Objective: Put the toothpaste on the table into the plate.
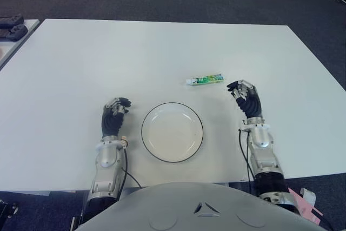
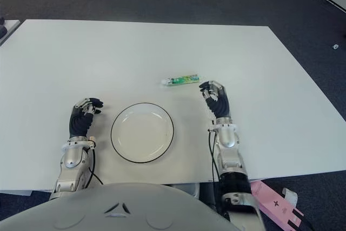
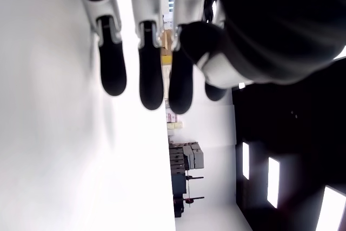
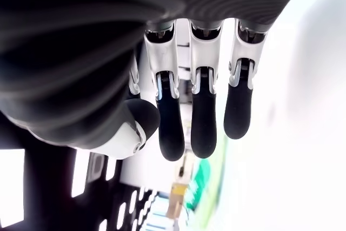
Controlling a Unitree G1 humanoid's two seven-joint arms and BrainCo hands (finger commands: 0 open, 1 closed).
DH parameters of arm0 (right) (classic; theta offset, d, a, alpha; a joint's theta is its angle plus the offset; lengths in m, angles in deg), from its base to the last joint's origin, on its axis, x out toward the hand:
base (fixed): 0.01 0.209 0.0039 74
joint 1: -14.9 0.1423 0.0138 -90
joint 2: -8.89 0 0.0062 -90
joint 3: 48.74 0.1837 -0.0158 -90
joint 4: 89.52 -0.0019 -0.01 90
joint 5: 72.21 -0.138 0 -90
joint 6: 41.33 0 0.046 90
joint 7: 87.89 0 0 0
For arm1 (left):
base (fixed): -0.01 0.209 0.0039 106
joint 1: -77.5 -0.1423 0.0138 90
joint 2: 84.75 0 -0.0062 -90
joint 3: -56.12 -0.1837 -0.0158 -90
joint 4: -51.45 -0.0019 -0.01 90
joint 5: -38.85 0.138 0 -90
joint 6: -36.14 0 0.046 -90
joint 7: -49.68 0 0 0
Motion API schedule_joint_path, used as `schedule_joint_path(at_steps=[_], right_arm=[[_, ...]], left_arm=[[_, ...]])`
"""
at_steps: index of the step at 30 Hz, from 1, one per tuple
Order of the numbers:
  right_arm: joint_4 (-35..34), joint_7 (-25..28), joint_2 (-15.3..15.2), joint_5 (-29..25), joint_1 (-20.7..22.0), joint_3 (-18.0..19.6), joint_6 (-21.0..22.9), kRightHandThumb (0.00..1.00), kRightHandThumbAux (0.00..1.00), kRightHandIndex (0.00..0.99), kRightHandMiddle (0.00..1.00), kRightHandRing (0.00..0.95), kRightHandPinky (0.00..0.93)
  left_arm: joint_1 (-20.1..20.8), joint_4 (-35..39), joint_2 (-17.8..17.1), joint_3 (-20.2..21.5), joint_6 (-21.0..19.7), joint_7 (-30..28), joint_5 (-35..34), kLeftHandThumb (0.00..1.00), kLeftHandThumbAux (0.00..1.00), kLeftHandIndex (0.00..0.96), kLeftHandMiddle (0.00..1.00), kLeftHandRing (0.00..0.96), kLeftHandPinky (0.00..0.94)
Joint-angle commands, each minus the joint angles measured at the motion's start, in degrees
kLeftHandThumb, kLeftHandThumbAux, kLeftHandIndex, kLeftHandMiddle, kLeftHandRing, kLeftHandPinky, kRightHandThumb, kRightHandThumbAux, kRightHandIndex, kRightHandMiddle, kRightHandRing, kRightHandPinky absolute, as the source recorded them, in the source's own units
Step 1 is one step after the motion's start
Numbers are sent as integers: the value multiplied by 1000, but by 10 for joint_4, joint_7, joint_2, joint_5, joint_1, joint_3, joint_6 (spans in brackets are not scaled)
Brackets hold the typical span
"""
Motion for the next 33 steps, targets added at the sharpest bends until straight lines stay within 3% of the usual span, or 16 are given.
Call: schedule_joint_path(at_steps=[1,4,7,10,16,22,26,33], right_arm=[[19,23,-38,27,26,-10,-9,698,726,413,407,397,371],[56,31,-77,59,71,-18,-19,689,723,408,342,326,294],[90,28,-94,82,104,-28,-27,522,621,270,256,248,218],[127,29,-104,97,142,-41,-30,473,570,204,198,197,174],[186,20,-123,150,207,-80,-24,506,480,105,92,92,99],[261,17,-119,187,289,-123,-15,536,408,35,18,17,24],[374,-8,-124,235,362,-170,-38,548,359,10,4,4,6],[470,-54,-124,285,422,-230,-65,590,283,1,0,0,0]], left_arm=[[-13,-17,6,-6,-30,3,5,839,680,437,456,446,453],[-11,-22,5,-5,-30,2,5,838,681,433,458,449,453],[-11,-23,5,-5,-31,2,6,837,682,426,459,451,451],[-10,-25,6,-5,-30,2,6,836,682,422,460,452,451],[-12,-19,8,-5,-37,5,8,836,683,419,461,454,452],[-16,-15,12,-5,-34,7,8,837,682,426,460,454,462],[-19,-14,12,-5,-30,8,10,838,681,431,459,455,464],[-25,-11,13,-2,-28,5,7,838,681,430,458,448,450]])
